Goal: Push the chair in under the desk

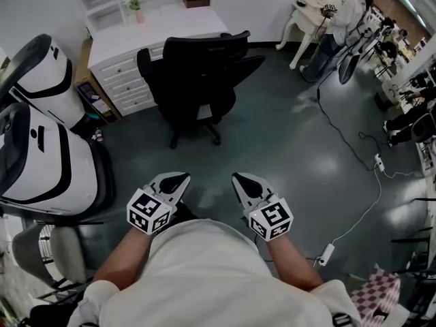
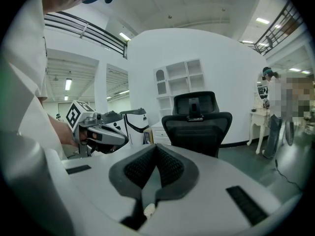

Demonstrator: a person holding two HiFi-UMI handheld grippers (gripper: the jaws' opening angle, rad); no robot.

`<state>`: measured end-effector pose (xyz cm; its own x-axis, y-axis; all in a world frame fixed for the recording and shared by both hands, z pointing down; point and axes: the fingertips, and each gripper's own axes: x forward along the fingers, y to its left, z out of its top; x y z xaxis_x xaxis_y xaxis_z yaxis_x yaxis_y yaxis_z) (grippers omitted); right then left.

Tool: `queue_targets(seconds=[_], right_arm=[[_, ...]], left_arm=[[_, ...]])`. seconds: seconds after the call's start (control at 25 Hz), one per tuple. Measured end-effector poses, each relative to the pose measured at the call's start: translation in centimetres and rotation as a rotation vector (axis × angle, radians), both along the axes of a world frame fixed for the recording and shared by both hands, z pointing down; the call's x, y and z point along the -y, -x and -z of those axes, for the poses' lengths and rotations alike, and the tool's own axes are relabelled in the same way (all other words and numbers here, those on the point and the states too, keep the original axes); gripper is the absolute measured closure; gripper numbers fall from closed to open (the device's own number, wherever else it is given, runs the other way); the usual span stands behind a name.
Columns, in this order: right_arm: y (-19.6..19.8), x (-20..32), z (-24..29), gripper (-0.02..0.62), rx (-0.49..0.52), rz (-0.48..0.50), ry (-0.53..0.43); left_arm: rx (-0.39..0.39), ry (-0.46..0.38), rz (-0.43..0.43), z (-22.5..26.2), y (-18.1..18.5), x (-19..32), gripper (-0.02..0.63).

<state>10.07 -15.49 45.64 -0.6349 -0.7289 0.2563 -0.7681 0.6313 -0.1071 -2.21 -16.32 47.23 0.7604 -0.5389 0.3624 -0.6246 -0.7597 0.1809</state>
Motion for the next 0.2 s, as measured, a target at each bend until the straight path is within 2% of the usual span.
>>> queue_targets(seconds=[0.2], right_arm=[[0.12, -0.54, -0.23, 0.592, 0.014, 0.0, 0.007]], left_arm=[[0.005, 0.008, -0.002, -0.52, -0.1, -0.32, 0.611]])
